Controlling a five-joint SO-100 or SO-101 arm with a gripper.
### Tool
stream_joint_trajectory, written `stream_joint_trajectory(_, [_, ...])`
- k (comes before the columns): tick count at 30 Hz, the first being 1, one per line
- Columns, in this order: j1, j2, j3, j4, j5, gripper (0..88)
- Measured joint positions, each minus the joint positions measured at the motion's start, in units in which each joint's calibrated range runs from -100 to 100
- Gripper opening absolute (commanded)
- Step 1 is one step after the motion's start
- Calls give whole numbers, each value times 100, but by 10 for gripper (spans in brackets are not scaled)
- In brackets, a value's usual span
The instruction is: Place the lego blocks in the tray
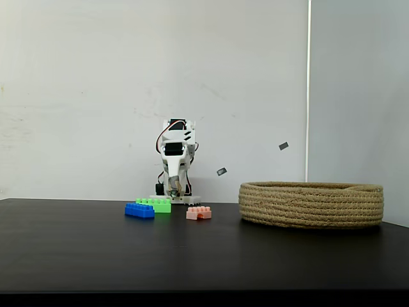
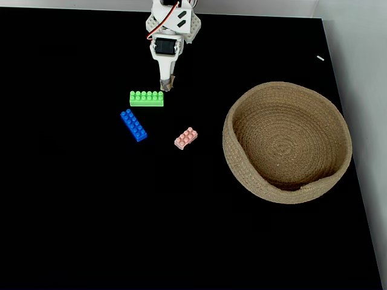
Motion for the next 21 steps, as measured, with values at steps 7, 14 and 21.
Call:
stream_joint_trajectory(7, [-65, 0, 0, -16, 117, 2])
stream_joint_trajectory(14, [-81, 0, 0, -16, 117, 2])
stream_joint_trajectory(21, [-81, 0, 0, -16, 117, 2])
